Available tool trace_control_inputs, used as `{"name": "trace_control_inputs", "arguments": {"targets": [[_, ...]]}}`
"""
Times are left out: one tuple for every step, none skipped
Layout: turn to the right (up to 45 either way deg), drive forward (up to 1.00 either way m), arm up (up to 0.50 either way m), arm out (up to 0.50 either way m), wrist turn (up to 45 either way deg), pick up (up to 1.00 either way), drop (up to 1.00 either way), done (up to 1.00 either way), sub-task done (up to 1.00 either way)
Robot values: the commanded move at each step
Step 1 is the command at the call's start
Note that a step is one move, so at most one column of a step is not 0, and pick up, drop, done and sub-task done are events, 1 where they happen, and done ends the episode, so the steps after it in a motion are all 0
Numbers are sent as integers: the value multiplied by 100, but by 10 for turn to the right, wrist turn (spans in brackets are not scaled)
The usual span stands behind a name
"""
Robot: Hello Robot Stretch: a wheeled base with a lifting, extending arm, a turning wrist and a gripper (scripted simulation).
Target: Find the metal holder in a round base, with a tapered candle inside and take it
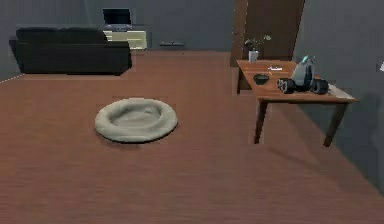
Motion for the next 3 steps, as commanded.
{"name": "trace_control_inputs", "arguments": {"targets": [[-390, 0, 0, 0, 0, 0, 0, 0, 0], [0, 100, 0, 0, 0, 0, 0, 0, 0], [0, 100, 0, 0, 0, 0, 0, 0, 0]]}}
